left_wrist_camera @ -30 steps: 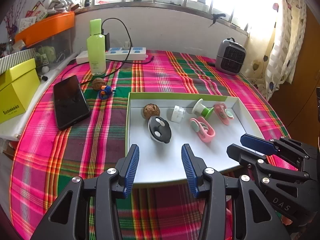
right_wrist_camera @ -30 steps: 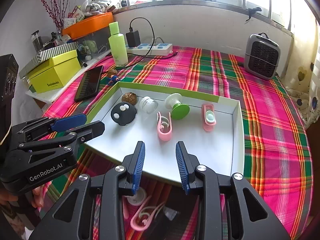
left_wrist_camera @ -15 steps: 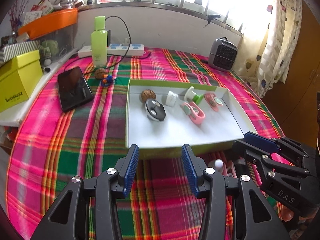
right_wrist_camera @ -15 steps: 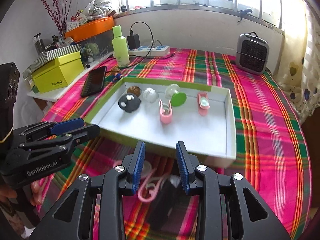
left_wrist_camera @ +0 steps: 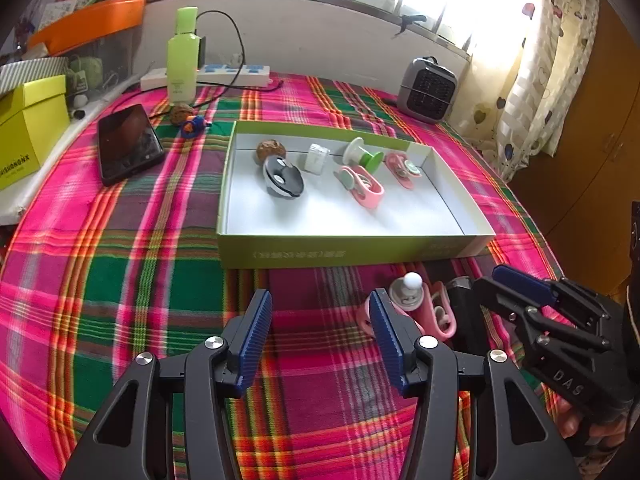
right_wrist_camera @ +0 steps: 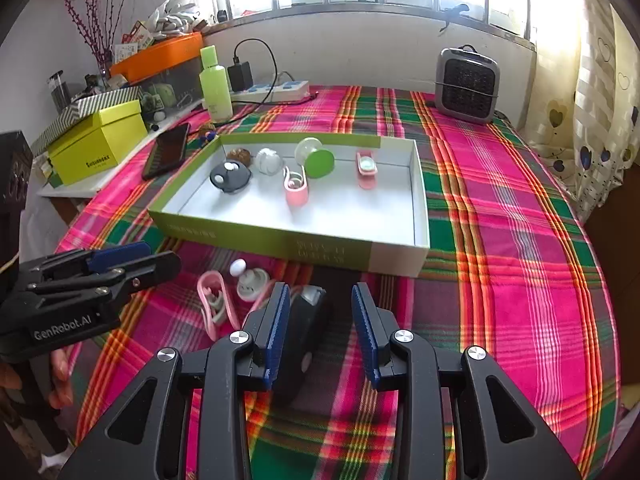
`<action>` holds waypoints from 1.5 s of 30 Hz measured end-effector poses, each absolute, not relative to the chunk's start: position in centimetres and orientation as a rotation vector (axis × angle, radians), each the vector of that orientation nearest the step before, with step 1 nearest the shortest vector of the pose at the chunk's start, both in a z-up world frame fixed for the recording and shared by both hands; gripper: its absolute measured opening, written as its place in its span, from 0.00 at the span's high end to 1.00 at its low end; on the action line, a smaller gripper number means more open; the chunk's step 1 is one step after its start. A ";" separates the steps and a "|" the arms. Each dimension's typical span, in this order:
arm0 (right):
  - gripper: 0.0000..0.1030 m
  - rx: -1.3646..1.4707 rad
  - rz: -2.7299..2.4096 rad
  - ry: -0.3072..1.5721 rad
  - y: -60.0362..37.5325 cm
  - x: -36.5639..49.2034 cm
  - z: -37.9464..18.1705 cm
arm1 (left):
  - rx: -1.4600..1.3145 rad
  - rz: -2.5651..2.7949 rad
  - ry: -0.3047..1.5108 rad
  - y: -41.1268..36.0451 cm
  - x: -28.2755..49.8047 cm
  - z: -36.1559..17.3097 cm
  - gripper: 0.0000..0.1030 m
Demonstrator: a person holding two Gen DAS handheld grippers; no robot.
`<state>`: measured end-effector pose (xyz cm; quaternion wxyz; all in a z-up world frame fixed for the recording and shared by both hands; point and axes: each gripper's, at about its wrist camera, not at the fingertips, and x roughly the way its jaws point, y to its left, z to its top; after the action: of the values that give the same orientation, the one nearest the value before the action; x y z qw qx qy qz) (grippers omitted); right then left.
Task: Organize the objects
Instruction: 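Withdraw both open grippers from the box lid back toward the remaining objects, then move left gripper to another pink clip while right gripper reaches the black rectangular object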
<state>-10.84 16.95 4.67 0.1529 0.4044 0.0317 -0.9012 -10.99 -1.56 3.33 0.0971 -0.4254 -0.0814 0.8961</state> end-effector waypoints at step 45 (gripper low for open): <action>0.51 1.255 -2.611 0.160 18.7 -9.7 2.0 | -1.346 2.583 -0.139 0.7 -11.3 1.6 0.47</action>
<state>-9.66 18.74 1.97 0.1197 0.4295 0.0547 -0.8934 -11.29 0.73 1.64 0.1124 -0.4587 -0.0474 0.8802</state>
